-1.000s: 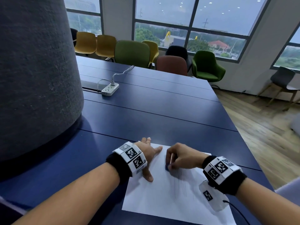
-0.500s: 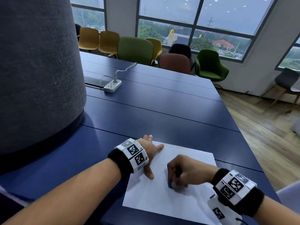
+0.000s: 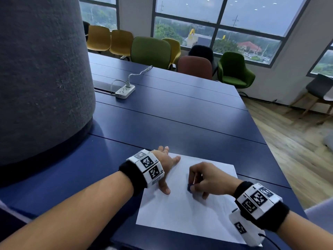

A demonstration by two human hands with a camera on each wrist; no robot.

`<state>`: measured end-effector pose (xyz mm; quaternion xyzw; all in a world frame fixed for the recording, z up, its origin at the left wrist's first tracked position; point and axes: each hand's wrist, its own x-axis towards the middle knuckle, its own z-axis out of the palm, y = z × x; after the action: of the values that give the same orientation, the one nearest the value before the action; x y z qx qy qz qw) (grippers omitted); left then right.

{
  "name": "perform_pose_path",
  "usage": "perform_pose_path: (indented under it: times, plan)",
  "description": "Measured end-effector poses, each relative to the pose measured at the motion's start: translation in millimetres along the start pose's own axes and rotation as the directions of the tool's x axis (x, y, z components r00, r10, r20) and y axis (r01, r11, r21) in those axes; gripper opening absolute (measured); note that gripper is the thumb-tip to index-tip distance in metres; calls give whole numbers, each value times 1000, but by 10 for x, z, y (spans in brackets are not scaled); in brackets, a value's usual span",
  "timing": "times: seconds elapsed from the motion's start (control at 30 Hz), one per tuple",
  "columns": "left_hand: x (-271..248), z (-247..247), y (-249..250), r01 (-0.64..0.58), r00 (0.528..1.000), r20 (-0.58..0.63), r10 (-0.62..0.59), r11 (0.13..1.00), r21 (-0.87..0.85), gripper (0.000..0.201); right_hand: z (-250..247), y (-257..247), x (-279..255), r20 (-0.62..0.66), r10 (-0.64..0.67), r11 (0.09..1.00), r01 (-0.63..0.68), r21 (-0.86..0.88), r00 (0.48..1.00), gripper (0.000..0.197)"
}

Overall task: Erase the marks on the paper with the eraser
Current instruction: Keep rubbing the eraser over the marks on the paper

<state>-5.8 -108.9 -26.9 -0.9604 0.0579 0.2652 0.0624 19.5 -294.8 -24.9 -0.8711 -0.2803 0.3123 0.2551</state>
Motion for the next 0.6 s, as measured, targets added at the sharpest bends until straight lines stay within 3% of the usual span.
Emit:
perform_pose_path:
  times: [0.07, 0.17, 0.2, 0.33, 0.37, 0.47, 0.5, 0.6]
  plan:
    - [4, -3, -9, 3, 1000, 2, -3, 1000, -3, 130, 17, 9, -24, 27, -6, 1000, 6, 4, 1000, 13]
    - [-2, -1, -5, 0, 1000, 8, 0, 1000, -10, 130, 75, -14, -138, 281, 6, 999, 9, -51, 960, 21]
    - [-4, -2, -3, -1, 1000, 8, 1, 1000, -8, 130, 63, -17, -130, 278, 10, 998, 9, -65, 960, 21]
    - [5, -2, 2, 1, 1000, 10, -1, 1000, -10, 130, -17, 12, -22, 5, 4, 1000, -4, -20, 1000, 14]
    - [9, -2, 1, 4, 1000, 10, -4, 1000, -8, 130, -6, 14, -39, 31, 1, 1000, 0, -23, 1000, 15]
    - [11, 8, -1, 6, 1000, 10, -6, 1000, -4, 131, 57, -2, -141, 279, 24, 997, -4, -71, 960, 19]
    - [12, 12, 1, 5, 1000, 9, -5, 1000, -2, 131, 51, -7, -143, 292, 35, 997, -14, -76, 956, 19]
    - [18, 14, -1, 1, 1000, 3, -1, 1000, 3, 131, -13, 29, -66, 64, 33, 999, -32, -23, 997, 13]
